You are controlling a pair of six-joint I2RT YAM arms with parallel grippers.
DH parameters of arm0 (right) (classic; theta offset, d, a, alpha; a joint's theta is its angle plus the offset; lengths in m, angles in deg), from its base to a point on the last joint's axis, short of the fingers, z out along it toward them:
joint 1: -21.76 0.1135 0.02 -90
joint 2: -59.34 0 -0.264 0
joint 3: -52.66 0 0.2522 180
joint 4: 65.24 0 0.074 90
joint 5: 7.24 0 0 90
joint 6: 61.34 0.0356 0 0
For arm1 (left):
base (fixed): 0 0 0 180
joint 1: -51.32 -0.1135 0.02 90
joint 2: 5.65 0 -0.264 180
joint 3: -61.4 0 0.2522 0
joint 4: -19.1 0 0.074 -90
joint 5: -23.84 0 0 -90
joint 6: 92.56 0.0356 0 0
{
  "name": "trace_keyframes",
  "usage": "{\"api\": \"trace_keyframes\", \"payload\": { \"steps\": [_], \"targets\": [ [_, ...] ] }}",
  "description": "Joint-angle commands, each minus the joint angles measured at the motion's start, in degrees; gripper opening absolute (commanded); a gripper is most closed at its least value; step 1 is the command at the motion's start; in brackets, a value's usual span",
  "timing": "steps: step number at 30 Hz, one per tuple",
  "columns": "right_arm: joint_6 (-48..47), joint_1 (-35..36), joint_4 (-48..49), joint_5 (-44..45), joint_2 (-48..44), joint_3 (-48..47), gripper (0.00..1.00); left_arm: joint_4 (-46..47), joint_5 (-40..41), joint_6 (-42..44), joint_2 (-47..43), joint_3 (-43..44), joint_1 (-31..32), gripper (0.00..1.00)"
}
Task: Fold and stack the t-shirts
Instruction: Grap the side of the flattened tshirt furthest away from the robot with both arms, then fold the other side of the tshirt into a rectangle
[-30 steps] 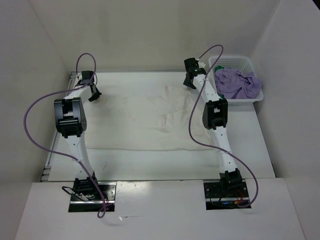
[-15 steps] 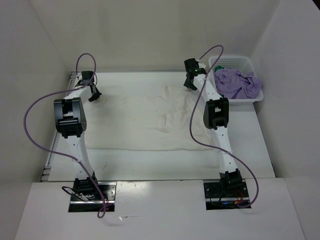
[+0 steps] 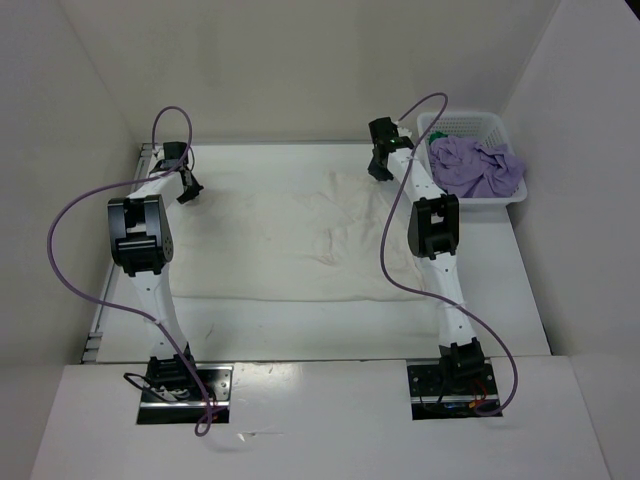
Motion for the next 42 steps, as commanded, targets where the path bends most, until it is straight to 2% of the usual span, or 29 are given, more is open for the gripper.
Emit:
{"api": "trace_keyframes", "payload": {
  "steps": [1, 6, 13, 20, 30, 38, 42],
  "targets": [
    [0.9, 0.6, 0.3, -2.0, -1.3, -0.5, 0.14, 1.4, -0.6, -1.2, -3.3, -0.6, 0.0, 0.00],
    [0.9, 1.2, 2.9, -0.8, -3.3, -1.2, 0.01, 1.9, -1.1, -2.3, -3.3, -1.2, 0.0, 0.00],
    [-1.7, 2.8, 6.8, -0.3, -12.8, 6.6, 0.00, 1.9, -1.1, -2.3, -6.8, -1.8, 0.0, 0.00],
    [-4.1, 1.7, 12.0, -3.5, -28.6, 29.0, 0.00, 3.3, -1.8, -3.0, -14.1, -6.8, 0.0, 0.00],
    [-5.2, 1.7, 13.5, -6.2, -46.3, 47.6, 0.00, 1.4, -4.2, -4.6, -23.5, -14.7, 0.0, 0.00],
    [-2.9, 1.7, 12.5, -8.6, -64.1, 64.6, 0.00, -1.1, -6.1, -5.3, -35.0, -24.6, -3.9, 0.00],
    [-1.7, 1.7, 12.0, -9.2, -69.7, 73.1, 0.00, -1.8, -6.1, -5.8, -39.7, -29.4, -5.2, 0.00]
  ]
}}
